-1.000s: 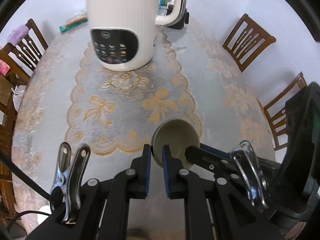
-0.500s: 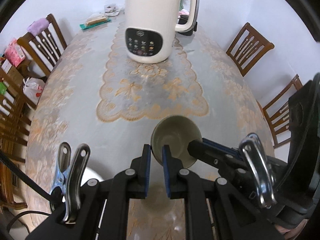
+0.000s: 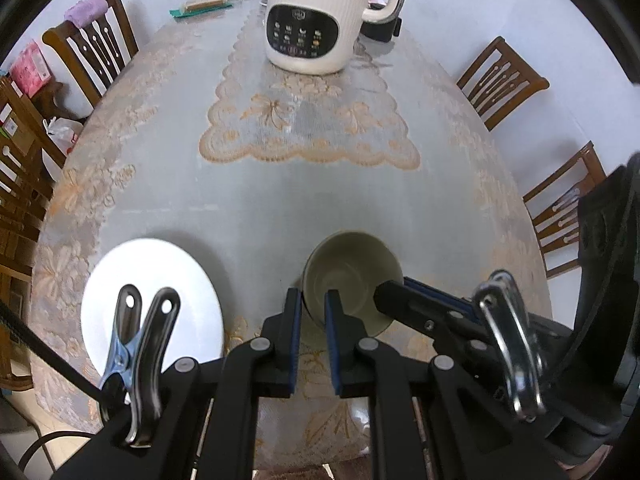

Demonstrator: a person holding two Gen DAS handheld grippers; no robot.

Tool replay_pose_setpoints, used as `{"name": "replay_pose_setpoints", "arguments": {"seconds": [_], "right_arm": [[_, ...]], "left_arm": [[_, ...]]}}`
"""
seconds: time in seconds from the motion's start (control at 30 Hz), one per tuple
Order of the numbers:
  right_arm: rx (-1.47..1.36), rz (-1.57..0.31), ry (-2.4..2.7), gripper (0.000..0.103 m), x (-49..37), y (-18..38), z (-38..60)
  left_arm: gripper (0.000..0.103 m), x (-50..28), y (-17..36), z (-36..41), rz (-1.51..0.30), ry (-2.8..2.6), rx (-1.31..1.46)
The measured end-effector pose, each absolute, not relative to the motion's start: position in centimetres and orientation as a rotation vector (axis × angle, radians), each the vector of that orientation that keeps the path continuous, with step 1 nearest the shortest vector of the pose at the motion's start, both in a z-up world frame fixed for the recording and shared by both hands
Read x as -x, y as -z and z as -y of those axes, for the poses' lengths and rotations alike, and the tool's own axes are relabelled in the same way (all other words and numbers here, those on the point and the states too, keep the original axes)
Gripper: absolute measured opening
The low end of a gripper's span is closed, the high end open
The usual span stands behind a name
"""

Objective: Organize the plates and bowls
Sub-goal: 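Lower the bowl into the bowl stack and open the left gripper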

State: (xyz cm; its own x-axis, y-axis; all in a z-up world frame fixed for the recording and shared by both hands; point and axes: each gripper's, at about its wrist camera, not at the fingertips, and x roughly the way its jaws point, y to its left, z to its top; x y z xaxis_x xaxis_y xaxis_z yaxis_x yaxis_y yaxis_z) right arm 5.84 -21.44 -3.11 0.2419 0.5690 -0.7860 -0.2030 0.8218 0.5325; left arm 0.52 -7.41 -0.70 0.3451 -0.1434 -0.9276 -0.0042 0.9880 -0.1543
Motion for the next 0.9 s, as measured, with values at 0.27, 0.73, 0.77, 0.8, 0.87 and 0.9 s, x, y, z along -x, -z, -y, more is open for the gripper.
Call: {"name": "replay_pose_setpoints", "arguments": {"seconds": [0.27,0.73,0.77,0.8,0.87,0.9], "right_arm": [[-0.327,-1.248,-0.523,0.015,-5.6,4.4,21.3],[-0.296,-1.275,-0.529,0.015,-5.8,5.1,20.6],[-0.292,-1.273,-0.525,0.015,-5.9,5.1,20.6],[-0.293,-1.272,-0.523,0.015,-5.9,5.1,20.6],[-0.302,-1.271,-0.52,0.015,-5.9,5.1,20.7],[-0.304,-1.269,-0.516,0.016,-5.9,5.1,20.8]], "left_arm": [[0.012,-0.2,2.5,7.3,-1.245,0.091,0.172],[0.012,-0.4,3.8,6.9,-1.261,0.077,0.187],[0.012,-0.3,3.8,6.9,-1.261,0.077,0.186],[0.012,-0.3,3.9,6.9,-1.263,0.076,0.187],[0.012,-0.4,4.0,6.7,-1.264,0.078,0.193],[0.012,-0.4,4.0,6.7,-1.264,0.079,0.197]]}}
